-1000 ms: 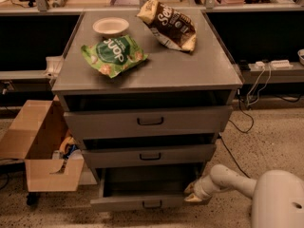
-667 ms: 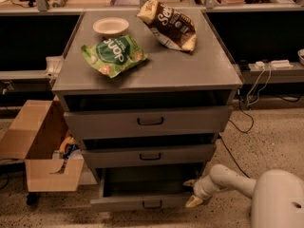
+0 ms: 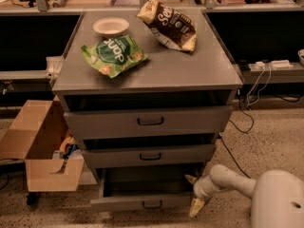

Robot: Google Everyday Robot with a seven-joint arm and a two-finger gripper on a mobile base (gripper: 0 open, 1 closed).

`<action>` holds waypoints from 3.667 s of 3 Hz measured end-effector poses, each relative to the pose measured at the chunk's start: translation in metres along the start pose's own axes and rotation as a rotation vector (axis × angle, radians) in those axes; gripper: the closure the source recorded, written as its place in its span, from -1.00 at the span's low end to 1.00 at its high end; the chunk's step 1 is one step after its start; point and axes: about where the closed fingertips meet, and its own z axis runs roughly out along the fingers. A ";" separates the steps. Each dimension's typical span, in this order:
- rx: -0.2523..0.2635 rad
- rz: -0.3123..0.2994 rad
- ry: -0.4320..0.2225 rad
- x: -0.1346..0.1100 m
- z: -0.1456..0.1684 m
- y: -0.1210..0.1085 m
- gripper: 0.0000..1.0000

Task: Open bottom drawer

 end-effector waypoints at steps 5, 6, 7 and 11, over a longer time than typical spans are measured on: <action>-0.168 -0.111 0.009 0.011 0.011 0.064 -0.20; -0.151 -0.107 0.010 0.013 -0.003 0.077 0.28; -0.142 -0.065 -0.015 0.022 -0.009 0.104 0.72; -0.136 -0.022 -0.042 0.024 -0.009 0.118 -0.54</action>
Offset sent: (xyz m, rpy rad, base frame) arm -0.0356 0.0067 -0.0128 -0.0342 0.0192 0.2010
